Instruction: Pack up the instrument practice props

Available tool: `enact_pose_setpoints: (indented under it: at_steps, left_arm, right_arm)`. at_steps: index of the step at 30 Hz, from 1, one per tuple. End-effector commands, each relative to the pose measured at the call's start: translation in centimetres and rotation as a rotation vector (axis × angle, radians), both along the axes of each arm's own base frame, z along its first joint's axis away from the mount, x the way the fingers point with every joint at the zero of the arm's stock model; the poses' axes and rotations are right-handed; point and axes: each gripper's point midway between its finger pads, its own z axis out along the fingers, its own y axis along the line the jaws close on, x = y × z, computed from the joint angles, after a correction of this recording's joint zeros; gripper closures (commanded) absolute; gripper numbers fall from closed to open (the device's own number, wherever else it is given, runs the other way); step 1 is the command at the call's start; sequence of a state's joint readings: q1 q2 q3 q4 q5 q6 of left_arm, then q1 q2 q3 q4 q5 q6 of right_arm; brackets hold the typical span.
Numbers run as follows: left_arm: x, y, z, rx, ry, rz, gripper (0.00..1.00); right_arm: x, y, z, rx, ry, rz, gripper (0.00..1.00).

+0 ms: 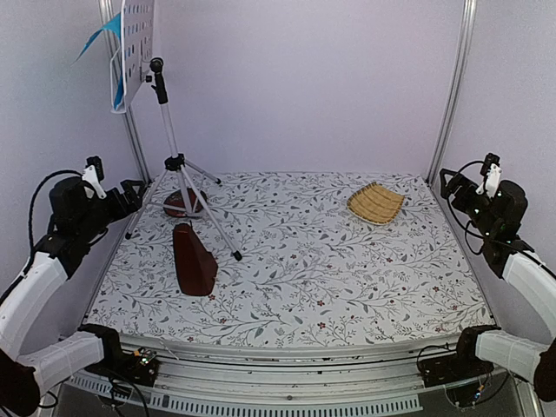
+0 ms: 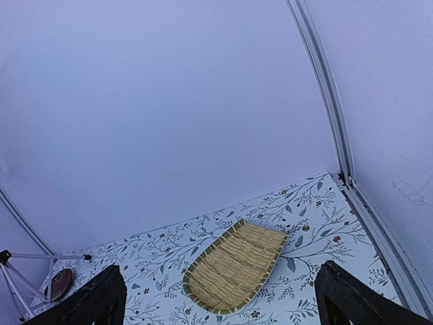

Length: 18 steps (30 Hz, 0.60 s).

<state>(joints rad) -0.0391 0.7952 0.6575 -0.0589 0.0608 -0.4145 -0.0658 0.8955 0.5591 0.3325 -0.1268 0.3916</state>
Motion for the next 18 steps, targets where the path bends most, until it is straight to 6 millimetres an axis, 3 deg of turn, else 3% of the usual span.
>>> enact_pose_setpoints:
  at_steps: [1,9,13,18]
  left_arm:
    - [0.3,0.4,-1.0,-0.024,0.073,0.029,0.02]
    - [0.5,0.5,-2.0,-0.067,0.113,0.043,0.02]
    - [1.0,-1.9,-1.9,-0.074,0.113,-0.092,0.03]
    - [1.3,-6.6,-2.7,-0.011,0.189,-0.271,0.07]
  right_arm:
    - [-0.5,-0.6,0.7,0.034,-0.008,-0.032,0.01]
    - [-0.5,1.3,0.6,-0.014,0.000,0.080,0.01]
    - [-0.6,2.2,0.2,-0.026,0.013,0.131,0.01]
    - [-0.3,3.4,-0.8,-0.026,0.043,0.208,0.01]
